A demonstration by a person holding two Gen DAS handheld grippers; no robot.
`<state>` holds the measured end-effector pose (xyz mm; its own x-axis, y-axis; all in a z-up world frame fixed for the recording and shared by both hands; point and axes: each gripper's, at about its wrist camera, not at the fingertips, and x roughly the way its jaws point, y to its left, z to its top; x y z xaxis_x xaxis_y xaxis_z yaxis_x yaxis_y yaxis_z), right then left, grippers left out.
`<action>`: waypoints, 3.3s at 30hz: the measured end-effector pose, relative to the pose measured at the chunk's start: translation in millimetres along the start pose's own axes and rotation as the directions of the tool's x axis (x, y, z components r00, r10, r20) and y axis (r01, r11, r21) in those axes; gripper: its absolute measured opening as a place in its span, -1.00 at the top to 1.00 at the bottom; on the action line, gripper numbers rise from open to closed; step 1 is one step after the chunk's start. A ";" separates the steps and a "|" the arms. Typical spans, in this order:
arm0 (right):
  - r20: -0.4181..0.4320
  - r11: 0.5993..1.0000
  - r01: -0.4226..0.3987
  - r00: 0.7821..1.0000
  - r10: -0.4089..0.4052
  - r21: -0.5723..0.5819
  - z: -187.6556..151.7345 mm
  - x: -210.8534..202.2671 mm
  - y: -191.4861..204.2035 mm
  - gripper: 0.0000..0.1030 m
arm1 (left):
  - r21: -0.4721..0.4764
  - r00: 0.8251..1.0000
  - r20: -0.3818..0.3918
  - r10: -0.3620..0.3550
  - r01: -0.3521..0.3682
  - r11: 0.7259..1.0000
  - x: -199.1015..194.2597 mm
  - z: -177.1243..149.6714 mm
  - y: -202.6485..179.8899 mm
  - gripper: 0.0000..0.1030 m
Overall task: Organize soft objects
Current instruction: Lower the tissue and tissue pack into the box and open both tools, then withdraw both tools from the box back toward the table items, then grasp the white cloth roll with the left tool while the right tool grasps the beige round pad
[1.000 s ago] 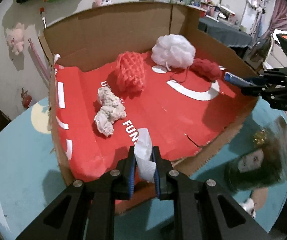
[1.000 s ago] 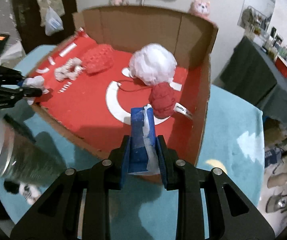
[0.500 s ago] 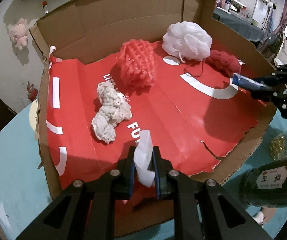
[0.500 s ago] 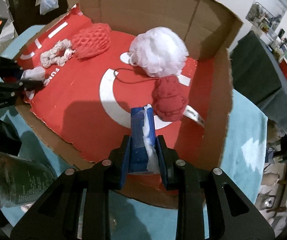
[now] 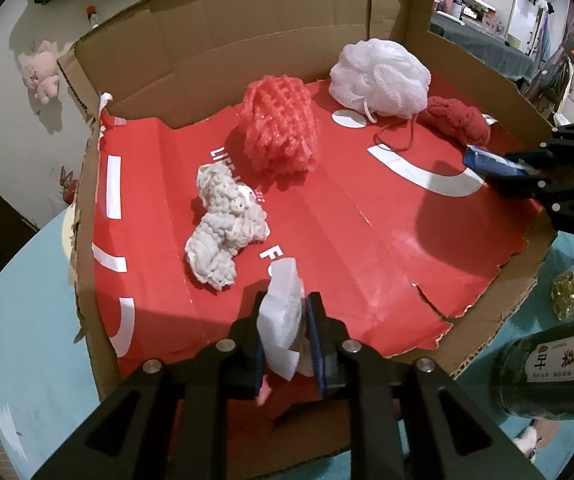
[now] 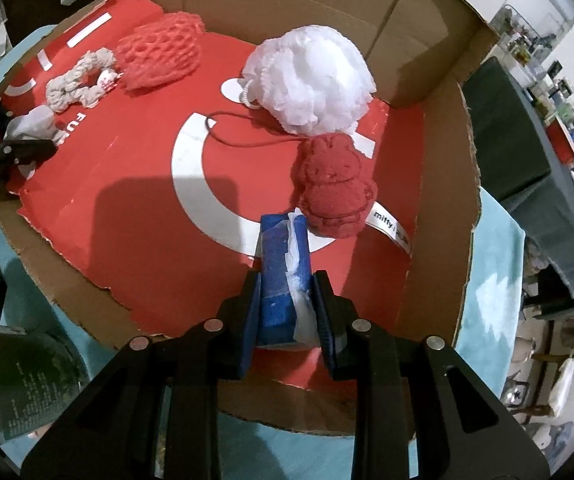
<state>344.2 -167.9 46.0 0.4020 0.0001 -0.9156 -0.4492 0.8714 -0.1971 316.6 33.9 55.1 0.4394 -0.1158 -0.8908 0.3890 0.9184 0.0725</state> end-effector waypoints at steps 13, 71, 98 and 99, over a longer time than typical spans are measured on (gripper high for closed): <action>-0.007 1.000 0.013 1.000 -0.013 -0.004 1.3 1.4 5.3 0.50 | 0.003 1.000 0.011 -0.011 0.011 1.000 -1.4 -1.9 -2.2 0.33; 0.640 0.939 0.051 0.719 -0.271 0.340 -230.2 -235.3 122.9 -0.80 | -0.221 0.751 0.643 0.147 -0.003 0.975 -214.8 -204.1 -137.4 -1.00; 0.498 0.913 -0.026 0.845 -0.197 0.406 -275.5 -124.6 136.3 -0.81 | -0.283 0.859 0.487 0.156 -0.014 0.959 -128.6 -238.8 -140.6 -1.00; 0.496 0.913 -0.030 0.847 -0.193 0.407 -274.6 -123.6 136.5 -0.81 | -0.284 0.860 0.486 0.157 -0.014 0.959 -128.7 -238.8 -139.7 -1.00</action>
<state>14.1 -183.7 36.0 0.8224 0.0752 -0.5639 -0.0977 0.9952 -0.0097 12.3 10.9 52.5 0.8324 -0.1396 -0.5363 0.1367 0.9896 -0.0454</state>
